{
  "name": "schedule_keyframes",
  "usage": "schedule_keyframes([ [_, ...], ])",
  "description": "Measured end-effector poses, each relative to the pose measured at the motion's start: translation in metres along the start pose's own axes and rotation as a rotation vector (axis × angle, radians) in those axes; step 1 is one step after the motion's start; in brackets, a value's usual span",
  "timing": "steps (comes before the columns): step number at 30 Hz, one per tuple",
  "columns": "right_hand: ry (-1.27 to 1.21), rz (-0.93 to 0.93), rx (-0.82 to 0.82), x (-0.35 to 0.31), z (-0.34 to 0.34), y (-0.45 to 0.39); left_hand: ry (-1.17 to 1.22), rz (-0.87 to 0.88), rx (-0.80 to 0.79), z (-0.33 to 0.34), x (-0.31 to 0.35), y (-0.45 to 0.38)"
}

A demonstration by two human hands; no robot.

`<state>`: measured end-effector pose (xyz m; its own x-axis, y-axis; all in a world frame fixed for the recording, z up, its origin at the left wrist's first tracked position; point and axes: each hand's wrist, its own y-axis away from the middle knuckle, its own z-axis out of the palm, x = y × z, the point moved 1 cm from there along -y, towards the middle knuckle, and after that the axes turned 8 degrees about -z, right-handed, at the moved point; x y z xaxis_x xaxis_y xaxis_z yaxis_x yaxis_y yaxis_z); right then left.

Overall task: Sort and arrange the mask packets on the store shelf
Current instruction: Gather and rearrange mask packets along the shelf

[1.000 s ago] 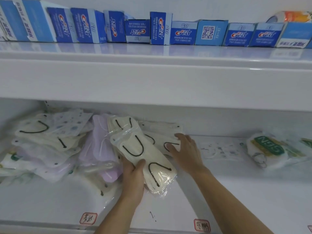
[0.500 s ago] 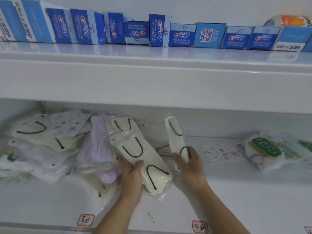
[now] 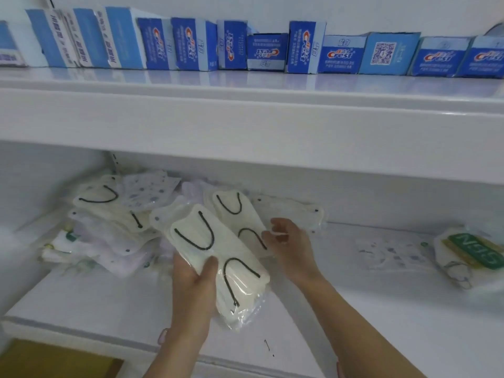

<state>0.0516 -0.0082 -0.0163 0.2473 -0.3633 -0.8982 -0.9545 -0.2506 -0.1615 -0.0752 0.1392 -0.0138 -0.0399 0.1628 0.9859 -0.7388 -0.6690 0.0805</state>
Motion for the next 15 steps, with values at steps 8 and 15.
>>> schedule_keyframes([
  [8,0.388,0.006,-0.215,-0.024,0.052,-0.027,-0.128,-0.077,0.015,-0.027,-0.001,0.014],
  [15,0.213,-0.068,-0.066,-0.026,0.039,-0.025,-0.100,-0.101,0.008,-0.028,0.000,0.015],
])
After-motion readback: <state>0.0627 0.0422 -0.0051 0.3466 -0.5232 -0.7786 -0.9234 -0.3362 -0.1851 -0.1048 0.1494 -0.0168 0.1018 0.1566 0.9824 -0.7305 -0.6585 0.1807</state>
